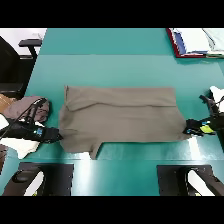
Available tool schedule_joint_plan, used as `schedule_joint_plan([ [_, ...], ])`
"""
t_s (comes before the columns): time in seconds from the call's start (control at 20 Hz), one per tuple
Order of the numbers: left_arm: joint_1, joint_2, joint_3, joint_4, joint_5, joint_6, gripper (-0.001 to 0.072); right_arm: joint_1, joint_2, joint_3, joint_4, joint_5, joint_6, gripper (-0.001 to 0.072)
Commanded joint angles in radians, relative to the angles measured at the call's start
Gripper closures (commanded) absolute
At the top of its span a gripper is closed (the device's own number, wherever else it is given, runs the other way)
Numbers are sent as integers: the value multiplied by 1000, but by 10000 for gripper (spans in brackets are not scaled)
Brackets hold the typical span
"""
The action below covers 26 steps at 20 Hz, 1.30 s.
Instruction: Fold the shirts.
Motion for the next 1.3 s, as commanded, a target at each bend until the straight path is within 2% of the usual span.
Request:
schedule_joint_plan([
  [0.0,0,48,78,10,-56,-26,681,21,106,78,-77,65,50,699],
  [0.15,0,-29,129,13,94,-10,681,65,28,165,-77,12,50,699],
  [0.4,0,-357,264,1,283,130,680,158,-269,367,-76,-118,50,699],
  [0.55,0,-565,391,-1,364,171,679,169,-444,491,-72,-127,50,698],
  [0.8,0,-777,533,-34,438,207,677,142,-643,648,78,-148,48,696],
  [0.85,0,-789,542,-45,452,206,674,136,-672,674,114,-150,47,619],
  [0.9,1,-790,547,-57,468,206,461,123,-692,697,138,-151,38,398],
  [0.95,1,-789,550,-69,482,195,198,110,-705,721,164,-149,29,313],
  [1.0,1,-786,561,-72,479,187,154,95,-709,737,191,-136,3,311],
  [1.1,1,-782,593,-75,432,188,165,45,-697,743,218,-97,-52,294],
  [1.15,0,-782,606,-80,404,188,166,18,-685,723,219,-80,-64,228],
  [1.2,1,-782,610,-97,378,188,166,-14,-672,689,219,-76,-68,198],
  [1.25,0,-783,609,-120,360,188,169,-48,-660,644,220,-78,-77,198],
])
